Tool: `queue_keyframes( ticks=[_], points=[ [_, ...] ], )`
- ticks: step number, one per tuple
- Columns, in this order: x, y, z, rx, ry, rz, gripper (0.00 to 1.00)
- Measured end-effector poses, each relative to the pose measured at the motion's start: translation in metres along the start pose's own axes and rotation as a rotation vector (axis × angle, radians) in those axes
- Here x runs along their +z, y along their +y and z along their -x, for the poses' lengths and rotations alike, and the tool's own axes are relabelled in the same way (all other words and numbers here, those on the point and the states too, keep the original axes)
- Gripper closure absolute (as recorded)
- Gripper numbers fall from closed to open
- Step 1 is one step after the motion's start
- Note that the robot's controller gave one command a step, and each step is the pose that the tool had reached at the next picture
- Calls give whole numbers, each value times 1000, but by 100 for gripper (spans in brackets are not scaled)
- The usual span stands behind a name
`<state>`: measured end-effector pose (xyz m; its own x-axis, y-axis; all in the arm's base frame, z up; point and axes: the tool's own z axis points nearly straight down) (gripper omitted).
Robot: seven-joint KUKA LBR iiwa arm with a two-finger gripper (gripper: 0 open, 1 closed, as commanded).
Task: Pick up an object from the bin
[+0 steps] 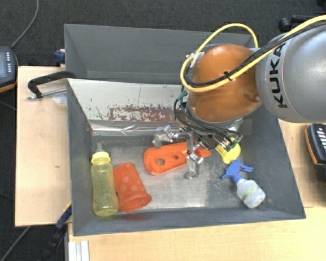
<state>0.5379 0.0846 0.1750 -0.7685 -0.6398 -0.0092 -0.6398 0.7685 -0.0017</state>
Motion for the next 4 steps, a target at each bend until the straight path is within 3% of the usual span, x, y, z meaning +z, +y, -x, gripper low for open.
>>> queue_keyframes(
  ticks=[1,2,3,4],
  points=[
    [19,-26,0,90,3,2,0],
    [32,-25,17,211,-3,0,0],
    [72,-52,41,-477,-4,1,100],
    [72,-51,41,-477,-3,2,0]
  ],
)
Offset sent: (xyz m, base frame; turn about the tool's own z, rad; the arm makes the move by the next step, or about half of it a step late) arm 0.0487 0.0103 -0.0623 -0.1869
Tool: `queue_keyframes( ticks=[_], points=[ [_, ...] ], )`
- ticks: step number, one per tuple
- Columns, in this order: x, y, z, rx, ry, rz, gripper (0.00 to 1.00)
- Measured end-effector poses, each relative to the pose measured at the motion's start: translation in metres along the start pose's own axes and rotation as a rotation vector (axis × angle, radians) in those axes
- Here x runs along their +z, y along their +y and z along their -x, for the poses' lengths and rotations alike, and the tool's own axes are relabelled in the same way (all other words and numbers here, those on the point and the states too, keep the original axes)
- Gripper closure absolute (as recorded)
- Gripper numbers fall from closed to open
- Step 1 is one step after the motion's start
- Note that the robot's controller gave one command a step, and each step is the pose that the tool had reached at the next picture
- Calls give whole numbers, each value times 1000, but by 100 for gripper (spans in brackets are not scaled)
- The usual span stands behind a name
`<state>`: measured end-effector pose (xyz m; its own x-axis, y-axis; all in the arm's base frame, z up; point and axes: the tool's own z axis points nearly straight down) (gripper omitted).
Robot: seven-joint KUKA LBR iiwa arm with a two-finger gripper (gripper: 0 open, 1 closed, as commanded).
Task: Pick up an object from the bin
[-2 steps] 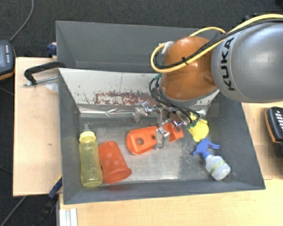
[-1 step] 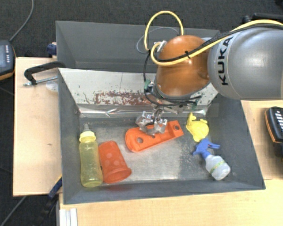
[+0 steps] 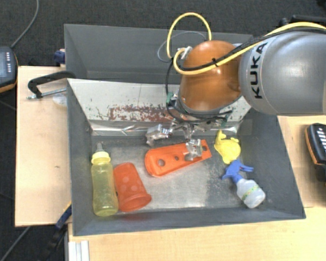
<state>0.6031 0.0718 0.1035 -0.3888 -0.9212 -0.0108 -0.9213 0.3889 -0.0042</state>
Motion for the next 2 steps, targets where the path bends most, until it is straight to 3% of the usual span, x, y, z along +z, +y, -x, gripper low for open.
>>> queue_keyframes(
  ticks=[1,2],
  points=[
    [0,0,0,0,1,1,100],
    [0,0,0,0,0,0,100]
  ],
)
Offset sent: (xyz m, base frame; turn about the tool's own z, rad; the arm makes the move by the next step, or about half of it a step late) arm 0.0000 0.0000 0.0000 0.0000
